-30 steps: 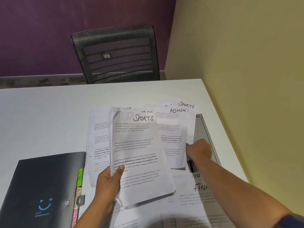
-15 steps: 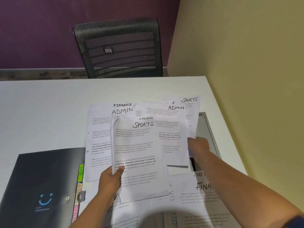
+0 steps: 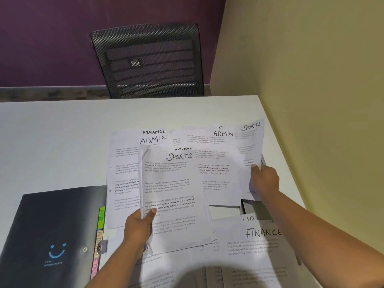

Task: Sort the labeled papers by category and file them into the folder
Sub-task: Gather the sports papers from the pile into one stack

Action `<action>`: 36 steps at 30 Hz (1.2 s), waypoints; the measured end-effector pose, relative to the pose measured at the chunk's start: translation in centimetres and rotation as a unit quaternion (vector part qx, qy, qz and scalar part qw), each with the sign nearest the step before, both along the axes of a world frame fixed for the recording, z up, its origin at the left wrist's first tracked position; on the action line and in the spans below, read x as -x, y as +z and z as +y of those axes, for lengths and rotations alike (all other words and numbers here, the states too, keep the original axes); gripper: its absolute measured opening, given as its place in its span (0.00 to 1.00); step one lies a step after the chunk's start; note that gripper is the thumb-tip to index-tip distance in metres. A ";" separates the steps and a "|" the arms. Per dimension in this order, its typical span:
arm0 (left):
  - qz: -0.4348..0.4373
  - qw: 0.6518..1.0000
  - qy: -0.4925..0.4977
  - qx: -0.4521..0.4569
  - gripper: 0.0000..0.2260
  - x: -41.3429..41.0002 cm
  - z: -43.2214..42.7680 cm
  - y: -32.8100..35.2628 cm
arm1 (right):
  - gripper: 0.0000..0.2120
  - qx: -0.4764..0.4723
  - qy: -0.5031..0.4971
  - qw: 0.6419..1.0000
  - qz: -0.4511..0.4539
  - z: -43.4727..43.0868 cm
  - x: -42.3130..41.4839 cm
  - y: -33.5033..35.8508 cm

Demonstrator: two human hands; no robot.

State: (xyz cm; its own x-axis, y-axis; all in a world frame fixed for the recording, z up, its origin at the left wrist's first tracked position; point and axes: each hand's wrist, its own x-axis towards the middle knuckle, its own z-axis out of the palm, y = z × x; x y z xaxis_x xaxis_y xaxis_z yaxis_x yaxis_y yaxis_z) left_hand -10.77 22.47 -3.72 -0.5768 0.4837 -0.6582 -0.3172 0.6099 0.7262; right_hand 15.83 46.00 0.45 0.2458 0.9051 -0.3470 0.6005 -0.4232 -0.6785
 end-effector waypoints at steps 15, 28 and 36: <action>-0.017 0.999 0.016 -0.040 0.06 0.6 -1.3 2.3 | 0.12 -0.241 -0.044 0.969 0.030 0.0 -7.0 10.9; -0.051 0.988 0.017 -0.147 0.08 -2.5 -6.7 9.8 | 0.12 -0.089 0.015 0.941 0.327 -17.1 -8.6 12.3; -0.096 0.981 0.016 -0.169 0.10 -4.4 -12.1 10.8 | 0.07 -0.038 0.078 0.958 0.272 -24.6 -7.8 10.5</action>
State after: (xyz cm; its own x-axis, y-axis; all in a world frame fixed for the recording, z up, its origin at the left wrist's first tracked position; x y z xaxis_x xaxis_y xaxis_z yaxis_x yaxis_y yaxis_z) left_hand -6.36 10.38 7.11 -0.4763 0.6760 -0.5624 -0.4838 0.3326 0.8095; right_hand 23.61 21.42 10.99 -0.0935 0.9436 -0.3176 0.2004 -0.2947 -0.9344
